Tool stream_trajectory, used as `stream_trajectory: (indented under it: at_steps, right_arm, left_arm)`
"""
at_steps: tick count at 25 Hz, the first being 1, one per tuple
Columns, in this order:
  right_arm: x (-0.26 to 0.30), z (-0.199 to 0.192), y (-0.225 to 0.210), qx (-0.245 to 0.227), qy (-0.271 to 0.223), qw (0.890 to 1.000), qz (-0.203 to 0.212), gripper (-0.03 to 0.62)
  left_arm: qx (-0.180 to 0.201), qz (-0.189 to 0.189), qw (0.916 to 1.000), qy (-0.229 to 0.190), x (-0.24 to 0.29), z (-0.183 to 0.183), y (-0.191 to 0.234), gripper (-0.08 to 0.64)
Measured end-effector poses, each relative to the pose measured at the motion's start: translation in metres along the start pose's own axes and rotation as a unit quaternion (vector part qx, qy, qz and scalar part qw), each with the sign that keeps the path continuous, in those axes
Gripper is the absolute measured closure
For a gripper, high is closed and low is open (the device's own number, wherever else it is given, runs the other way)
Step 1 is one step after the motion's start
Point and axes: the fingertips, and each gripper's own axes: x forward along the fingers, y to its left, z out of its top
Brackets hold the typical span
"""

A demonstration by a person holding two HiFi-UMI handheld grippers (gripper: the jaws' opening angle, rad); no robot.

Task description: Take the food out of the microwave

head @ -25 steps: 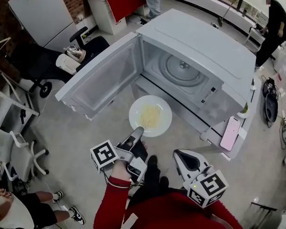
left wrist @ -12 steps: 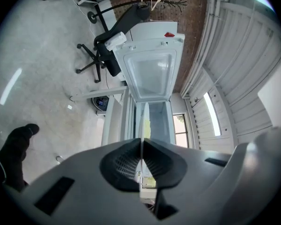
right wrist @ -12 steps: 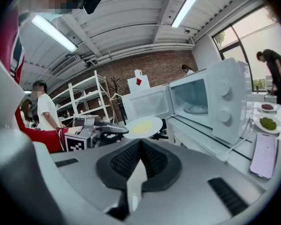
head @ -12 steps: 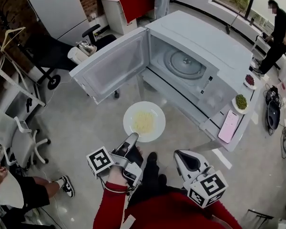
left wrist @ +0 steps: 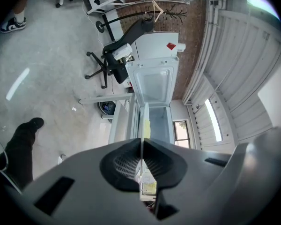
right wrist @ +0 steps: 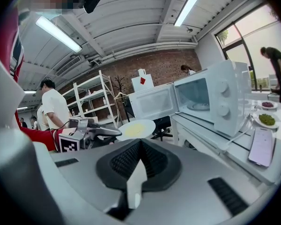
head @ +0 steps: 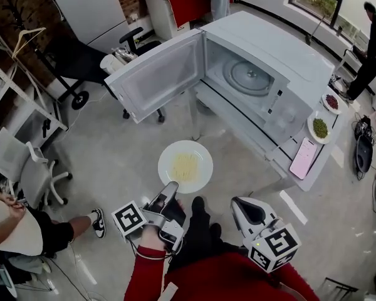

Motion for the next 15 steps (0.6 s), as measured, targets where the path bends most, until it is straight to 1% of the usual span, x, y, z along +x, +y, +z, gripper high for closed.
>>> stream_trajectory:
  at_steps: [7,15]
  right_arm:
    - [-0.002,-0.001,0.014,-0.008,0.001,1.0,0.006,0.581]
    - [0.012,0.0,0.039,-0.015,-0.001,1.0,0.014,0.581]
  left_arm:
    - [-0.006,0.003,0.9999,-0.012,-0.026,0.001,0.006,0.54]
    - [-0.005,-0.007,0.9999,-0.007,-0.053,0.008,0.002,0.54]
